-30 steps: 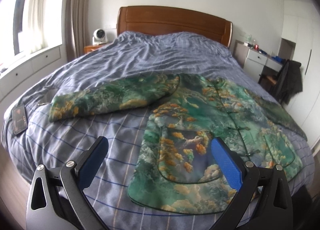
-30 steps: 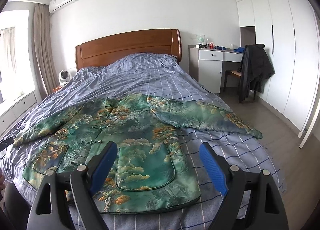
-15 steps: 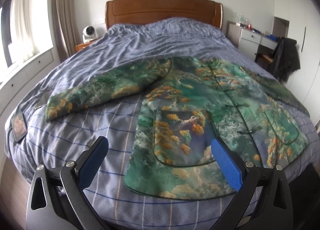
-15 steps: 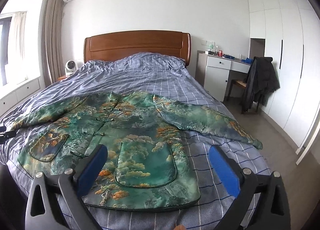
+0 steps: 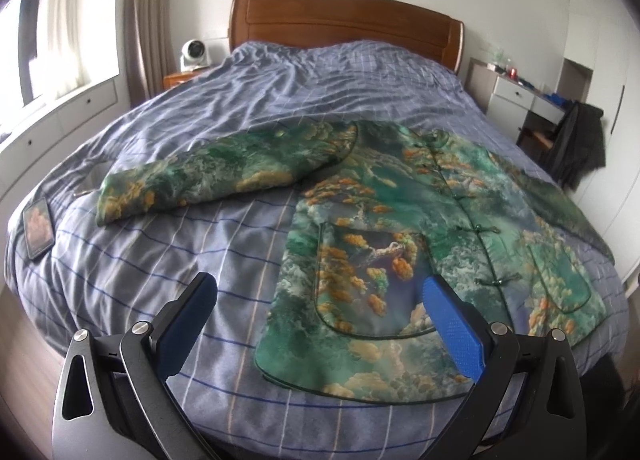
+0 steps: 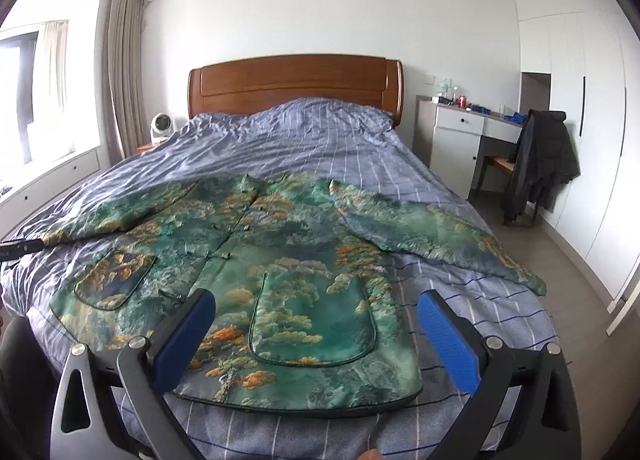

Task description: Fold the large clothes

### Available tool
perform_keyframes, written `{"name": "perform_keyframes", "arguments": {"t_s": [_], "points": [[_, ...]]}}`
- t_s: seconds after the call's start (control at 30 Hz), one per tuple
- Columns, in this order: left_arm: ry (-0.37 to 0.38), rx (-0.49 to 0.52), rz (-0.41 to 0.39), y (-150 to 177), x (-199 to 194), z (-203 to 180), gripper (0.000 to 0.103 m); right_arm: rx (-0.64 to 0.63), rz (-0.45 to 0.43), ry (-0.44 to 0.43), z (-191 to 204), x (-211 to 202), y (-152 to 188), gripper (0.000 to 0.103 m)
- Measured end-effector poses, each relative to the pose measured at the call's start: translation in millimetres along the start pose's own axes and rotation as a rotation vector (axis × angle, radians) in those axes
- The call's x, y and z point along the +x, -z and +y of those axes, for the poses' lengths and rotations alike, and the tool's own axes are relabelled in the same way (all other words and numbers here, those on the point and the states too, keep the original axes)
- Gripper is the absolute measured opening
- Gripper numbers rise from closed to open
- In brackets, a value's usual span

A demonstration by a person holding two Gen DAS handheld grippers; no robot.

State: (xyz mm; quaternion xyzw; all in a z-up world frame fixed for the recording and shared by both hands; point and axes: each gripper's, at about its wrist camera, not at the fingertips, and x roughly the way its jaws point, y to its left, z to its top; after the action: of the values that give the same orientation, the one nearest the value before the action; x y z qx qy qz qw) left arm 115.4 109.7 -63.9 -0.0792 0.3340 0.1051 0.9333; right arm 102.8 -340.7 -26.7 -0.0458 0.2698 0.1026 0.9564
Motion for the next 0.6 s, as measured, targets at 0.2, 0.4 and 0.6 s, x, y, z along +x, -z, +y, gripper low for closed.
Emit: {"name": "perform_keyframes", "arguments": {"t_s": [0.2, 0.4, 0.6], "points": [[-0.037, 0.033, -0.023, -0.1, -2.0, -4.5, 0.102, 0.017, 0.033, 0.004, -2.2, 4.9, 3.5, 0.103], [-0.055, 0.051, -0.016, 1.0, -0.1, -6.6, 0.102, 0.067, 0.13, 0.043, -15.2, 15.0, 4.3, 0.103], [-0.063, 0.048, -0.009, 2.7, 1.6, -3.4, 0.102, 0.288, 0.238, 0.103, -70.4, 32.0, 20.1, 0.103]]}}
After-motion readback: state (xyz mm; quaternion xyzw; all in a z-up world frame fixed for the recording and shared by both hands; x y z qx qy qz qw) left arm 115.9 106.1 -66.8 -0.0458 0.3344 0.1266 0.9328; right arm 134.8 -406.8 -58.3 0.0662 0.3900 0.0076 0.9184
